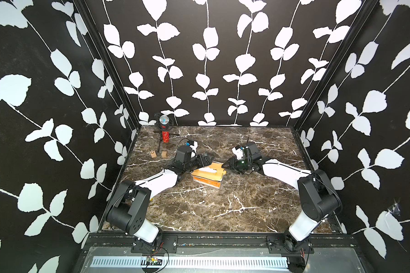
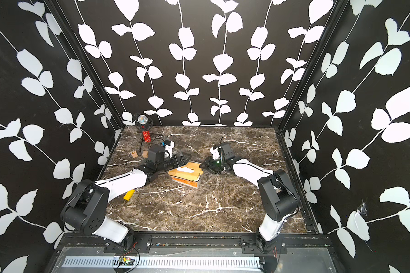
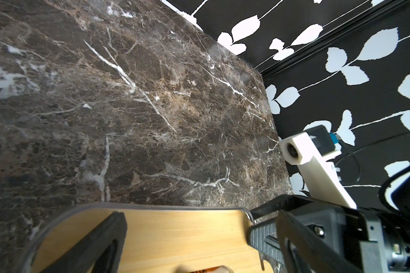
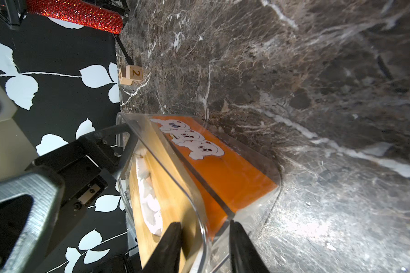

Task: Put the tissue paper into the tissue box
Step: Close the box lid on the tissue box.

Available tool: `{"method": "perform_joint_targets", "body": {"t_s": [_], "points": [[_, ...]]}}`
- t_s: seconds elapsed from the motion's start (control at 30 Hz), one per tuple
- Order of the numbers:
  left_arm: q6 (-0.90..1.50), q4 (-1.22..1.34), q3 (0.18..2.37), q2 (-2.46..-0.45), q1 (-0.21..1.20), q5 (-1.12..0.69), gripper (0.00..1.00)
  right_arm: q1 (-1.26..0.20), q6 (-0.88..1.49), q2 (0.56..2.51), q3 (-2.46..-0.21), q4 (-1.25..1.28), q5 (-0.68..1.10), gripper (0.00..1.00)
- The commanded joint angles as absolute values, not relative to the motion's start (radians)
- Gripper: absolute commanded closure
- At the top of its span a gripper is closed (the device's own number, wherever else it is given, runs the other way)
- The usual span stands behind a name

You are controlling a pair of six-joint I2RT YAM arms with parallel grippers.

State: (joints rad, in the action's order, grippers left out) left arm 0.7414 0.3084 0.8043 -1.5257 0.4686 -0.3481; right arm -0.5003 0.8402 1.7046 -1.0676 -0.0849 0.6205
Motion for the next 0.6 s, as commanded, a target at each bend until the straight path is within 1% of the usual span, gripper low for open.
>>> {"method": "perform_joint_targets", "body": {"t_s": [0.0, 0.07, 0.17, 0.23, 0.3, 0.47, 0.57], "points": [[0.759, 0.346, 0.767, -1.492, 0.465, -0.346, 0.01, -0.513, 0.847, 1.702, -1.041, -0.042, 0.606, 0.68], [0.764, 0.348, 0.757, -1.482, 0.465, -0.341, 0.01, -0.514, 0.859, 1.702, -1.022, -0.016, 0.608, 0.68], [0.768, 0.349, 0.752, -1.466, 0.465, -0.341, 0.01, -0.516, 0.881, 1.704, -1.008, 0.017, 0.636, 0.56], [0.763, 0.340, 0.757, -1.452, 0.465, -0.342, 0.01, -0.518, 0.892, 1.696, -1.012, 0.016, 0.657, 0.46], [0.754, 0.321, 0.769, -1.434, 0.465, -0.342, 0.01, -0.527, 0.894, 1.678, -1.014, 0.011, 0.661, 0.42], [0.708, 0.244, 0.813, -1.362, 0.465, -0.324, 0.01, -0.538, 0.909, 1.650, -1.013, -0.001, 0.665, 0.42], [0.641, 0.153, 0.850, -1.327, 0.462, -0.296, 0.01, -0.543, 0.920, 1.663, -1.015, 0.000, 0.668, 0.45]]}}
